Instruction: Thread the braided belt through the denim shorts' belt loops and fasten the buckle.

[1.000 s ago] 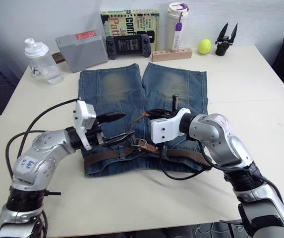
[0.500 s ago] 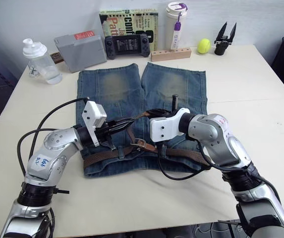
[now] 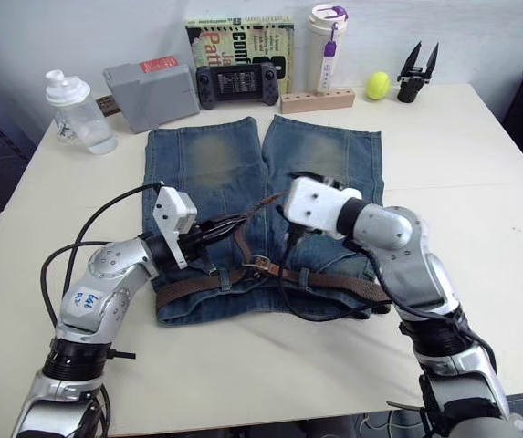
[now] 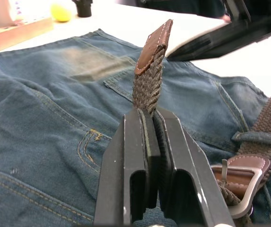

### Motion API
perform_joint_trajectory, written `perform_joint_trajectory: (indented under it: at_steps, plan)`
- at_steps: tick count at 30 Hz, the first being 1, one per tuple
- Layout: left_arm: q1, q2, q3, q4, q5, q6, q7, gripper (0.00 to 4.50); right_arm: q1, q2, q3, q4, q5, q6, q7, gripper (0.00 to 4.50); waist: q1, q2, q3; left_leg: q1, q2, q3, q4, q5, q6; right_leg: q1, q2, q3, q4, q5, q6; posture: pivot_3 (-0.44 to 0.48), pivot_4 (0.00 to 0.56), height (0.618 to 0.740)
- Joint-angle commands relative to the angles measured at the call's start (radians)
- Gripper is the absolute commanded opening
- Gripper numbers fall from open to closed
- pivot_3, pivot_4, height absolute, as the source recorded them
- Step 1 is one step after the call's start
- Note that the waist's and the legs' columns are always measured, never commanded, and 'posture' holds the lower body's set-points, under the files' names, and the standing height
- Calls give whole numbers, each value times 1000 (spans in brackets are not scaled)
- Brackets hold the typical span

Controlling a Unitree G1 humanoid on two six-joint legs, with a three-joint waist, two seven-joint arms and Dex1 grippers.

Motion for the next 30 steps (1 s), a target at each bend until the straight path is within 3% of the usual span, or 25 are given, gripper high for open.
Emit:
perform_joint_trajectory:
  at_steps: [1,3,4,6,12,13,23,30]
  plan:
    - [45,-44,57,-47,-80,-18,8,0,37,27,-70,-92,114,270,12,4392,-3,0,0,0,0,0,0,0,0,0,0,0,0,0,0,0,150,726]
    - [78,-59,63,-74,-102,-19,6,0,39,58,-90,-138,185,388,14,4392,-8,0,0,0,0,0,-1,0,0,0,0,0,0,0,0,0,150,726]
    - [101,-66,61,-94,-109,-20,8,0,43,79,-92,-174,234,450,23,4181,-10,0,0,1,0,0,-1,0,0,-1,1,0,0,0,0,0,150,726]
    - [125,-73,59,-115,-115,-21,11,0,45,95,-91,-218,292,523,26,3453,-11,0,0,0,1,1,-2,0,0,-2,1,0,1,0,0,0,150,726]
    - [173,-88,51,-166,-120,-32,25,0,58,161,-52,-304,450,722,-16,377,-2,0,0,0,0,-1,0,0,0,0,0,0,1,0,-1,0,150,726]
    - [174,-89,52,-169,-121,-33,26,0,62,156,-37,-308,457,726,-23,98,-2,0,0,0,-1,-1,0,0,0,0,0,0,1,0,-1,0,150,726]
    - [197,-84,75,-234,-159,-40,18,0,127,93,236,-181,368,632,-129,98,-9,0,0,1,0,0,-1,0,0,-1,0,0,1,0,-1,0,150,726]
    - [310,-43,139,-266,-162,-43,35,0,151,18,357,-151,291,564,-165,98,-7,-4,-6,5,0,0,-2,0,0,2,0,1,0,0,-1,0,150,726]
